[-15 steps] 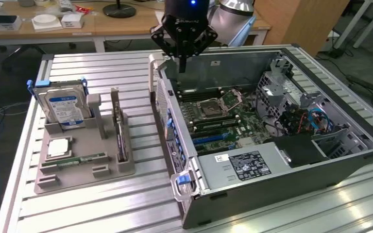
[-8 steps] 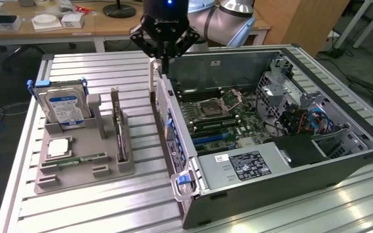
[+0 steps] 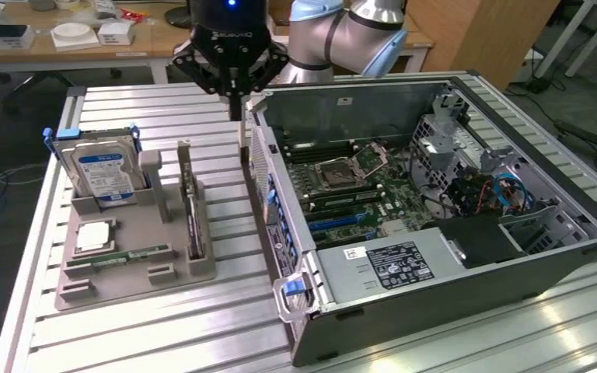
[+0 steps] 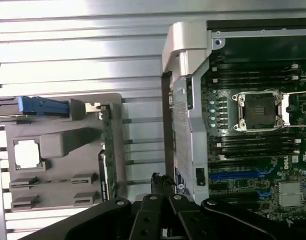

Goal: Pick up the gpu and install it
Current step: 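Reach for the gpu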

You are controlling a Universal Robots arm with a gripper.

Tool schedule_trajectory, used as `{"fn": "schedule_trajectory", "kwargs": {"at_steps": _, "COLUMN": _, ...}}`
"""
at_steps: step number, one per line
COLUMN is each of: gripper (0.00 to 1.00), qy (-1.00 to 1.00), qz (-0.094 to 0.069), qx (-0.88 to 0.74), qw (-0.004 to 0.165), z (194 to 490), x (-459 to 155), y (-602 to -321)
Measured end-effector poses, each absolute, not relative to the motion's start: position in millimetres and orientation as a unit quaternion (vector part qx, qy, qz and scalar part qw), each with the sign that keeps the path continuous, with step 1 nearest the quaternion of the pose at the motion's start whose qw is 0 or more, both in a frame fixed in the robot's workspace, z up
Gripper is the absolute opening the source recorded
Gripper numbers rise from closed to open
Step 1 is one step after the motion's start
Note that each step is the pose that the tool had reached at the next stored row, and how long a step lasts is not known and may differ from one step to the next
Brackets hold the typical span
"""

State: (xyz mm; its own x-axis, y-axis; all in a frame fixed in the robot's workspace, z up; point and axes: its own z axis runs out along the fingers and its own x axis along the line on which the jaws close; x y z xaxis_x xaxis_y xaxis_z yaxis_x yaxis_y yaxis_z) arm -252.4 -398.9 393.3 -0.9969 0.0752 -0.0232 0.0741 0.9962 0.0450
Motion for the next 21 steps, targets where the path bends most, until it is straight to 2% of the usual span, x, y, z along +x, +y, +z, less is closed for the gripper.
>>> {"fn": "schedule_trajectory", "kwargs": {"at_steps": 21, "gripper": 0.10, "qy": 0.999, "qz": 0.022, "qx": 0.037, "qw": 0.013, "z": 393, "x": -338, "y": -399}}
